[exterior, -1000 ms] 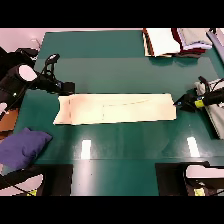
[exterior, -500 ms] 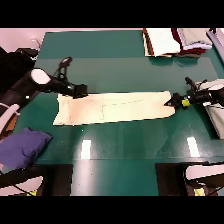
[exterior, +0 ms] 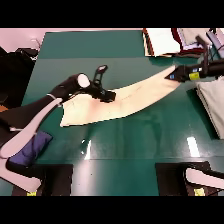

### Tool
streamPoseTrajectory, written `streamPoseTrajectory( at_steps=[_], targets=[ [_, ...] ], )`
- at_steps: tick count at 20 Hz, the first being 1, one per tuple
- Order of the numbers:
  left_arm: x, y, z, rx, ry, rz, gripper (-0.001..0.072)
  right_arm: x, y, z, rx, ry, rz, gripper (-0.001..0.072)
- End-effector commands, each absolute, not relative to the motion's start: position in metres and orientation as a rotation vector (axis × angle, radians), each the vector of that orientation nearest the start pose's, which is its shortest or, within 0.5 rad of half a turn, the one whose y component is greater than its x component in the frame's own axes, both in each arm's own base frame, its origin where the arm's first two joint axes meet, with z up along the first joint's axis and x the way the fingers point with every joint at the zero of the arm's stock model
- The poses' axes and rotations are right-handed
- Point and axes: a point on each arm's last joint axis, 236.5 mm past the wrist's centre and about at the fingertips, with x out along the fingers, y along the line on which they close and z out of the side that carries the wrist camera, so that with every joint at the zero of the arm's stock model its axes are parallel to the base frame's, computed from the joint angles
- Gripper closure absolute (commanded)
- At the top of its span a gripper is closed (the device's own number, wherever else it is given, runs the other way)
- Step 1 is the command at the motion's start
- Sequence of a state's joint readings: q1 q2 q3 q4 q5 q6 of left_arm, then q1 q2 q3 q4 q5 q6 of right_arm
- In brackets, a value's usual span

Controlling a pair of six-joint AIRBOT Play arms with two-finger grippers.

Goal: Fold the shirts.

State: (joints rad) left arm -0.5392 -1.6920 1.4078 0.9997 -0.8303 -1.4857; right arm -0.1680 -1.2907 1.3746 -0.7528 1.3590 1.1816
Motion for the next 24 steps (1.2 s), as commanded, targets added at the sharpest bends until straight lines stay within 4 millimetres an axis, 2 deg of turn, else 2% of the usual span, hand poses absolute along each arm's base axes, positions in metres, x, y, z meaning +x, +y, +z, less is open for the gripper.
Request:
streamPoseTrajectory(
  at_steps=[1, 3, 7, 9, 10, 12, 14, 15, 17, 18, 19, 21, 23, 24],
  targets=[
    [0.397, -0.380, -0.057, -0.174, 1.224, -0.716, 0.0684, 0.392, 0.146, 0.204, 0.349, 0.909, 0.713, 0.0692],
    [0.397, -0.384, -0.061, -0.171, 1.229, -0.719, 0.0684, 0.387, 0.165, 0.218, 0.330, 0.892, 0.752, 0.0692],
    [0.398, -0.377, -0.063, -0.161, 1.240, -0.707, 0.0684, 0.377, 0.192, 0.227, 0.314, 0.887, 0.806, 0.0692],
    [0.404, -0.365, -0.055, -0.155, 1.256, -0.702, 0.0684, 0.375, 0.202, 0.229, 0.315, 0.885, 0.821, 0.0693],
    [0.410, -0.354, -0.044, -0.148, 1.253, -0.695, 0.0684, 0.374, 0.209, 0.230, 0.312, 0.876, 0.832, 0.0692],
    [0.437, -0.323, -0.005, -0.148, 1.164, -0.655, 0.0685, 0.371, 0.226, 0.234, 0.302, 0.857, 0.860, 0.0693],
    [0.463, -0.275, 0.051, -0.161, 1.038, -0.589, 0.0684, 0.370, 0.252, 0.233, 0.294, 0.847, 0.901, 0.0692],
    [0.473, -0.244, 0.084, -0.164, 0.967, -0.544, 0.0684, 0.368, 0.270, 0.230, 0.283, 0.853, 0.935, 0.0692],
    [0.482, -0.180, 0.145, -0.155, 0.834, -0.445, 0.0684, 0.365, 0.320, 0.223, 0.256, 0.857, 1.018, 0.0692],
    [0.480, -0.149, 0.174, -0.149, 0.773, -0.391, 0.0684, 0.364, 0.351, 0.219, 0.246, 0.851, 1.062, 0.0692],
    [0.476, -0.122, 0.197, -0.140, 0.722, -0.343, 0.0683, 0.363, 0.383, 0.214, 0.239, 0.838, 1.099, 0.0692],
    [0.462, -0.084, 0.235, -0.137, 0.646, -0.273, 0.0683, 0.357, 0.451, 0.200, 0.236, 0.807, 1.170, 0.0679],
    [0.450, -0.064, 0.257, -0.141, 0.601, -0.235, 0.0683, 0.339, 0.509, 0.188, 0.250, 0.808, 1.263, 0.0373],
    [0.447, -0.059, 0.261, -0.142, 0.594, -0.226, 0.0683, 0.330, 0.526, 0.180, 0.231, 0.820, 1.297, 0.0315]
  ],
)
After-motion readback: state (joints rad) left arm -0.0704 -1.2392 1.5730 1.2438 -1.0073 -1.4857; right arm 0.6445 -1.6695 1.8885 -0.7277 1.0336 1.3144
